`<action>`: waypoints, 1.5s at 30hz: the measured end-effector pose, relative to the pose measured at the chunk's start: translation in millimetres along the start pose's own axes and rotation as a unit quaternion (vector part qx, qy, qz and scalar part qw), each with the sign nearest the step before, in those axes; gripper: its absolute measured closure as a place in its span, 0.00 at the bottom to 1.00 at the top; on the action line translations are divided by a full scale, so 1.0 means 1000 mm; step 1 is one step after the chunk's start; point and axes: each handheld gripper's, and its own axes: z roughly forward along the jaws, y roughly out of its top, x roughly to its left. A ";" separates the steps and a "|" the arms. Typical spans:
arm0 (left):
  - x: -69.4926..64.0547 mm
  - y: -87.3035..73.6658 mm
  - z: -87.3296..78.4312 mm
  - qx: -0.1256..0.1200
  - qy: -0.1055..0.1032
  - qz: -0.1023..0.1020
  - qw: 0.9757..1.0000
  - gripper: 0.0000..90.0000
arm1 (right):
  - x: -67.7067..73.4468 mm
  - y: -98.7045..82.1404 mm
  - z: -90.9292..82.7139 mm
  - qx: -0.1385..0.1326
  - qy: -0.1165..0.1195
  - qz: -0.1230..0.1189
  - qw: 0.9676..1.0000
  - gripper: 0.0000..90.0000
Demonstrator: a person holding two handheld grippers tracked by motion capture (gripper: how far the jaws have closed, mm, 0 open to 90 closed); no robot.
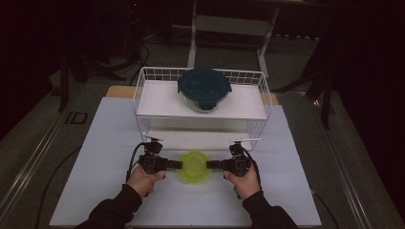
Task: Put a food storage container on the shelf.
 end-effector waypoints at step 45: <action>-0.094 0.055 -0.109 -0.086 -0.013 0.088 0.992 0.89 | 0.094 0.061 -0.089 -0.076 0.031 -0.086 0.993 0.91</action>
